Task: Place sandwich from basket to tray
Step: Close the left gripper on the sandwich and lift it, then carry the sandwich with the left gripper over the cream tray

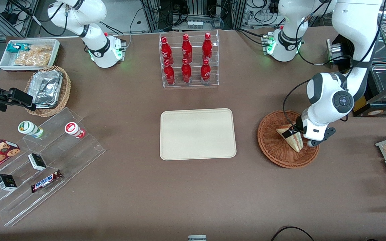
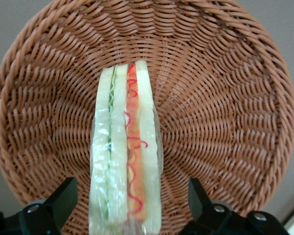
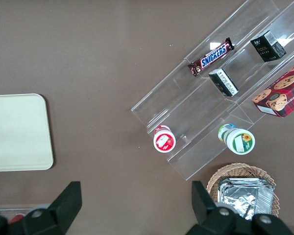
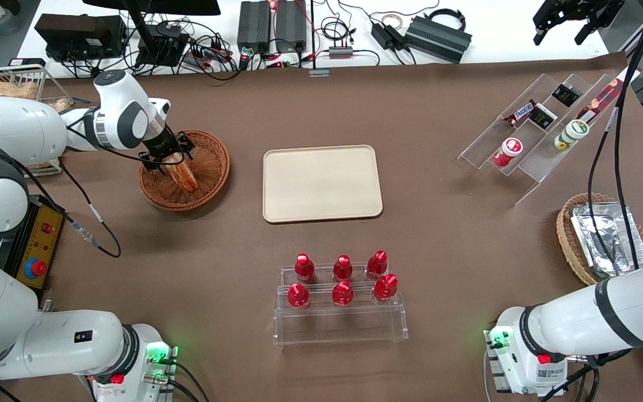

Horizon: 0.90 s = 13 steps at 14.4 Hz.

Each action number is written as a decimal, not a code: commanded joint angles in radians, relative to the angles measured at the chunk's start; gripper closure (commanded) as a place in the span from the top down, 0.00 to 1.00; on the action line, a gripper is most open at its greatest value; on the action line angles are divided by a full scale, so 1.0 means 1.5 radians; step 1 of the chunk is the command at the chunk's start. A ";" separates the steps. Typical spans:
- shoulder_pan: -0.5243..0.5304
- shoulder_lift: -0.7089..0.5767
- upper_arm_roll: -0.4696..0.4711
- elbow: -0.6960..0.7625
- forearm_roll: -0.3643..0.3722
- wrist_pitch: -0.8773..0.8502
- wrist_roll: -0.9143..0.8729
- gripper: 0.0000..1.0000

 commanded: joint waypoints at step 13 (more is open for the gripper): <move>-0.089 0.009 -0.019 0.253 0.001 -0.322 -0.018 0.03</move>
